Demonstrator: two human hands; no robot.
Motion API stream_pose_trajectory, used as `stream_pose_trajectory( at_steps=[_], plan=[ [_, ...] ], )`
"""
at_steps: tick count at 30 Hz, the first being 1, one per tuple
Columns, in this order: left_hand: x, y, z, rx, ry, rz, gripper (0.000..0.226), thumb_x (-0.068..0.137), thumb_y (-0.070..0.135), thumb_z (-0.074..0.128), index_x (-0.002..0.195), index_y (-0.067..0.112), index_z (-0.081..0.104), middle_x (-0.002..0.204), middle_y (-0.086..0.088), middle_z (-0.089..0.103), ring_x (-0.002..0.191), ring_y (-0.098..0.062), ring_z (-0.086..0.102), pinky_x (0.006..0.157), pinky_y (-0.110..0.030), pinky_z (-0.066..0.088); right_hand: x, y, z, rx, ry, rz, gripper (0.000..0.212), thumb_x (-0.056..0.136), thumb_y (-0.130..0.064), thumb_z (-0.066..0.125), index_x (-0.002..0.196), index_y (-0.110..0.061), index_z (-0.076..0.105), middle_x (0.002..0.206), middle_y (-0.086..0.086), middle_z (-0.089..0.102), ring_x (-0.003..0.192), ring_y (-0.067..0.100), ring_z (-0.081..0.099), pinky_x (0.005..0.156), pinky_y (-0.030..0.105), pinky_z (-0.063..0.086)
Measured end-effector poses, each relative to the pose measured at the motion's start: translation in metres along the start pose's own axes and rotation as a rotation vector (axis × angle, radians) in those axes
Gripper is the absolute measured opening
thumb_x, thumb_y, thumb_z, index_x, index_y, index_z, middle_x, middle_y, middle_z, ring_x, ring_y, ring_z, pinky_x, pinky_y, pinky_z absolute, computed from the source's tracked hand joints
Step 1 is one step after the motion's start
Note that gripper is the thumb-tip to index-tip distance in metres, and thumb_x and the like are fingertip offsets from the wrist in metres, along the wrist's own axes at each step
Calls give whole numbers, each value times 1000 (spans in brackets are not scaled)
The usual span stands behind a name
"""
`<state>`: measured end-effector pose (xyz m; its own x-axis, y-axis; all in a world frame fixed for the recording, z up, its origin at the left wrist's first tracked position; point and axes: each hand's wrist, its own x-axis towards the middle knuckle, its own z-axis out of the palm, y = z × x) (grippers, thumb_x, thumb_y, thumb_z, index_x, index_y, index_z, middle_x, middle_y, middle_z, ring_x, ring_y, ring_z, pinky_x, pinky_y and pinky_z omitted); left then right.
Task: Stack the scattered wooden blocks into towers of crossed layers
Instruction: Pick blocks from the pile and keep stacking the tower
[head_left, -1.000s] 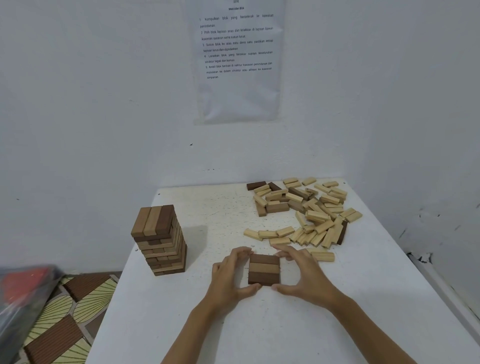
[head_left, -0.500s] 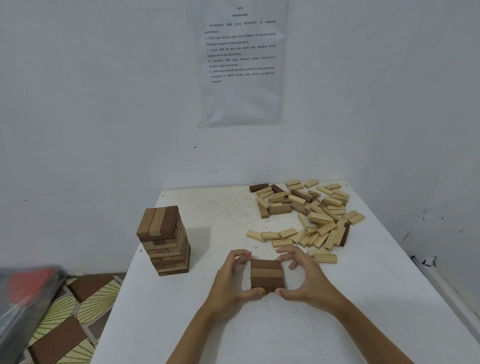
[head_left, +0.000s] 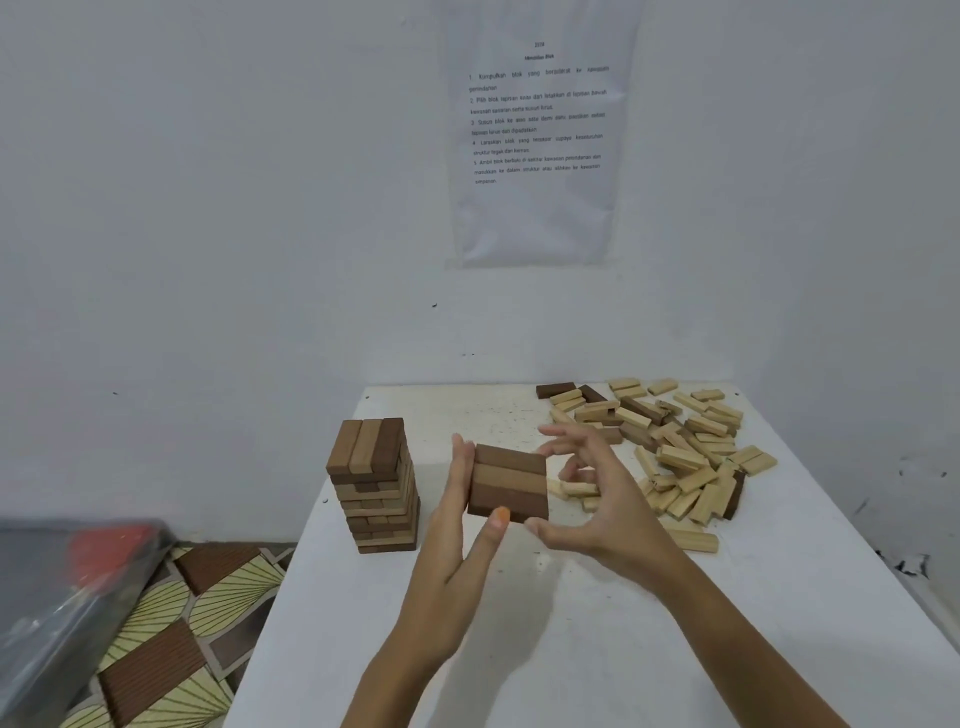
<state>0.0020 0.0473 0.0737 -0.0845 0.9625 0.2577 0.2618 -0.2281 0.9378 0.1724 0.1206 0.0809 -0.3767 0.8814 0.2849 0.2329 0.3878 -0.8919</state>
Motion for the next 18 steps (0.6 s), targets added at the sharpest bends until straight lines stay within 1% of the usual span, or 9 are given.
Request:
stream_pose_trajectory(
  at_steps=[2, 4, 6, 8, 9, 11, 13, 15, 18],
  plan=[
    [2, 7, -8, -54, 69, 9, 71, 88, 58, 44, 147, 57, 4, 146, 42, 24, 137, 18, 17, 109, -21, 18, 9, -12, 9, -5, -1, -27, 77, 58, -35, 83, 125, -45, 47, 115, -19, 57, 98, 10, 51, 92, 22, 41],
    [5, 10, -17, -78, 134, 15, 72, 83, 65, 39, 146, 58, 5, 146, 40, 27, 138, 15, 19, 111, -25, 19, 18, -21, 20, 1, -3, -50, 76, 57, -37, 81, 124, -46, 46, 115, -19, 57, 99, 12, 51, 94, 21, 40],
    [7, 11, -26, -86, 191, 15, 70, 81, 69, 35, 144, 60, 7, 144, 41, 29, 139, 13, 20, 112, -27, 19, 27, -28, 33, 1, -2, -67, 77, 57, -38, 82, 125, -45, 45, 114, -18, 57, 99, 12, 50, 93, 16, 38],
    [10, 11, -36, -100, 246, 12, 63, 80, 71, 33, 139, 66, 10, 143, 41, 31, 138, 13, 22, 111, -26, 20, 37, -34, 46, 5, 0, -79, 80, 58, -34, 83, 127, -45, 43, 113, -18, 56, 99, 12, 50, 91, 9, 34],
    [11, 10, -41, -111, 271, 11, 60, 80, 71, 33, 137, 68, 12, 144, 39, 31, 138, 12, 23, 111, -24, 21, 42, -36, 52, 13, -6, -83, 82, 58, -33, 83, 128, -46, 41, 113, -18, 56, 100, 12, 49, 91, 10, 35],
    [15, 9, -51, -123, 313, 10, 58, 82, 70, 32, 137, 66, 15, 148, 32, 32, 138, 11, 25, 109, -20, 24, 51, -40, 65, 21, -24, -97, 86, 59, -32, 83, 131, -48, 38, 112, -18, 55, 102, 14, 49, 93, 17, 38],
    [20, 6, -61, -138, 345, 0, 60, 87, 66, 31, 143, 58, 14, 148, 30, 33, 134, 15, 28, 103, -12, 25, 61, -42, 77, 24, -39, -105, 89, 59, -33, 82, 133, -48, 36, 112, -18, 55, 102, 15, 48, 93, 20, 39],
    [25, 1, -71, -144, 372, -12, 59, 90, 60, 29, 147, 53, 14, 143, 34, 35, 129, 20, 30, 97, -8, 26, 70, -42, 87, 35, -55, -101, 89, 60, -31, 83, 134, -49, 36, 111, -18, 55, 102, 15, 47, 92, 20, 38],
    [32, -4, -82, -141, 407, -21, 60, 90, 61, 29, 148, 51, 16, 136, 43, 36, 127, 24, 30, 97, -9, 25, 82, -40, 100, 42, -71, -80, 89, 63, -27, 84, 133, -51, 35, 111, -20, 55, 103, 14, 46, 89, 19, 37]
  ],
)
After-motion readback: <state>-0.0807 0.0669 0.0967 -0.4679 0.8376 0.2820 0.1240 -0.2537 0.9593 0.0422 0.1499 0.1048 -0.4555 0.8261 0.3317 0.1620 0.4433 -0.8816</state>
